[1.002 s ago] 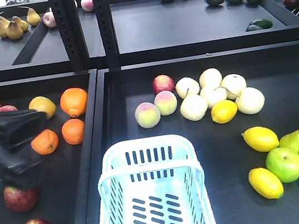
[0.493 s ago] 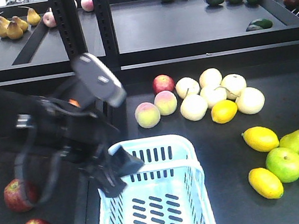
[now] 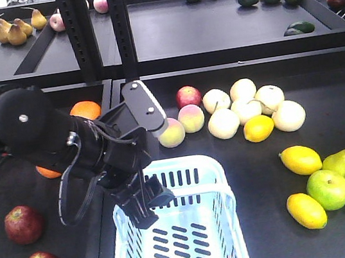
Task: Pick three apples into basket with both arms
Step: 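Reach the left gripper down and grasp the light-blue basket handle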
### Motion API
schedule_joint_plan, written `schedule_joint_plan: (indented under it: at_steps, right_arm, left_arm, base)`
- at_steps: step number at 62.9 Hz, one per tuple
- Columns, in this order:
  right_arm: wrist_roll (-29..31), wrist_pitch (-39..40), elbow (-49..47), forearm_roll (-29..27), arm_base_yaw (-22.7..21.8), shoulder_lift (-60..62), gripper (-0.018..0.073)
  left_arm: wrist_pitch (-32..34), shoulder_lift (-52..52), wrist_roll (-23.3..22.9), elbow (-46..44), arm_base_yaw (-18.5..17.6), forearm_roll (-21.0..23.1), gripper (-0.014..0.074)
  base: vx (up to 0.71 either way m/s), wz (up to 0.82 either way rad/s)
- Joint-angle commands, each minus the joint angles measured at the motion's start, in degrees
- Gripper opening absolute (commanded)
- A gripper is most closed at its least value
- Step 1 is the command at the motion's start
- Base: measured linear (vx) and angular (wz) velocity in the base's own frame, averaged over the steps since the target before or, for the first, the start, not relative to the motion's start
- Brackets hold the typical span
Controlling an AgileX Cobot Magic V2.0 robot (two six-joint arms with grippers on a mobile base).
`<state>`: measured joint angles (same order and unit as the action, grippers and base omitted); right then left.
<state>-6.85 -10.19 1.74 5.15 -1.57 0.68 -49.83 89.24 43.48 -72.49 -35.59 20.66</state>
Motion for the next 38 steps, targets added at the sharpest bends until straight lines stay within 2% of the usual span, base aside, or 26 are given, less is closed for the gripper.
schedule_joint_plan:
  at_steps: [1, 24, 31, 38]
  right_arm:
    - [0.2, 4.3, 0.7, 0.4, 0.3, 0.4, -0.0008]
    - [0.2, 4.3, 0.7, 0.4, 0.3, 0.4, -0.0008]
    - [0.2, 4.3, 0.7, 0.4, 0.3, 0.4, -0.0008]
    - [0.2, 4.3, 0.7, 0.4, 0.3, 0.4, -0.0008]
  left_arm:
    - [1.7, -0.5, 0.2, -1.7, -0.4, 1.0, 0.0483]
    - [0.3, 4.4, -0.1, -1.7, -0.4, 1.0, 0.046]
    - [0.3, 4.4, -0.4, -1.7, -0.4, 1.0, 0.0375]
    - [0.2, 4.4, -1.4, -1.7, -0.4, 1.0, 0.0205]
  base:
    - [0.0, 0.0]
    - [0.0, 0.0]
    - [0.0, 0.0]
    - [0.0, 0.0]
